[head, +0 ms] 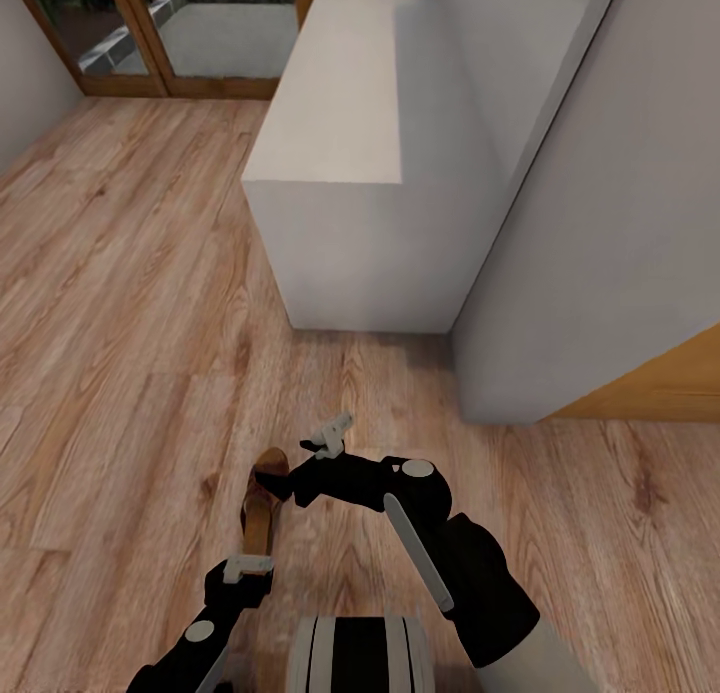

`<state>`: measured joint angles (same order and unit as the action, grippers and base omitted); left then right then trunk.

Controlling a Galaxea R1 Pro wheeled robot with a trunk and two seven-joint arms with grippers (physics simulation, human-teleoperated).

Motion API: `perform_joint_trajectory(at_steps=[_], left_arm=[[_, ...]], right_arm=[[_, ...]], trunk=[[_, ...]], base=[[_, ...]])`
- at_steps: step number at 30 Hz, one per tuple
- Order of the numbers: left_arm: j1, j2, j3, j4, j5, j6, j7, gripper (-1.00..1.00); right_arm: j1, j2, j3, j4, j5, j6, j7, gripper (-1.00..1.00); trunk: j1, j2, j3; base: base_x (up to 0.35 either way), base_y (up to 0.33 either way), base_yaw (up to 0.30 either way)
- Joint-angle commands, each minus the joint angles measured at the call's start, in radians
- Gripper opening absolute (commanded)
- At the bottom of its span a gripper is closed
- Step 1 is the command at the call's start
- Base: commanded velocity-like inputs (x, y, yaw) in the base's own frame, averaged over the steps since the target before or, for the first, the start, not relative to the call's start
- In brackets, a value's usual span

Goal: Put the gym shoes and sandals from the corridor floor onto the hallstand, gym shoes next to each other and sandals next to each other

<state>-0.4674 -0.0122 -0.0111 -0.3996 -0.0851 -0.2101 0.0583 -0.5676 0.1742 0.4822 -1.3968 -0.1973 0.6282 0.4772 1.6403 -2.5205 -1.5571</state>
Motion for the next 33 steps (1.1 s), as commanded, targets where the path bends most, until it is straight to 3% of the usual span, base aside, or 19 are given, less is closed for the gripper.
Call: perform_joint_trajectory(at_steps=[1, 15, 33], left_arm=[[0.0, 0.0, -0.001, 0.001, -0.009, -0.003, 0.006, 1.0], [0.001, 0.0, -0.002, 0.001, -0.009, -0.007, 0.007, 1.0], [0.002, 0.0, -0.001, 0.001, -0.008, -0.026, 0.007, 1.0]], right_arm=[[-0.001, 0.0, -0.001, 0.0, -0.005, 0.007, 0.0, 1.0], [0.0, 0.0, -0.001, 0.001, -0.005, 0.007, 0.0, 1.0], [0.0, 0.0, -0.001, 0.001, -0.005, 0.007, 0.0, 1.0]], trunk=[[0.0, 0.0, -0.005], [0.0, 0.0, -0.022], [0.0, 0.0, -0.024]], base=[[0.0, 0.0, 0.0], [0.0, 0.0, 0.0], [0.063, 0.0, 0.0]])
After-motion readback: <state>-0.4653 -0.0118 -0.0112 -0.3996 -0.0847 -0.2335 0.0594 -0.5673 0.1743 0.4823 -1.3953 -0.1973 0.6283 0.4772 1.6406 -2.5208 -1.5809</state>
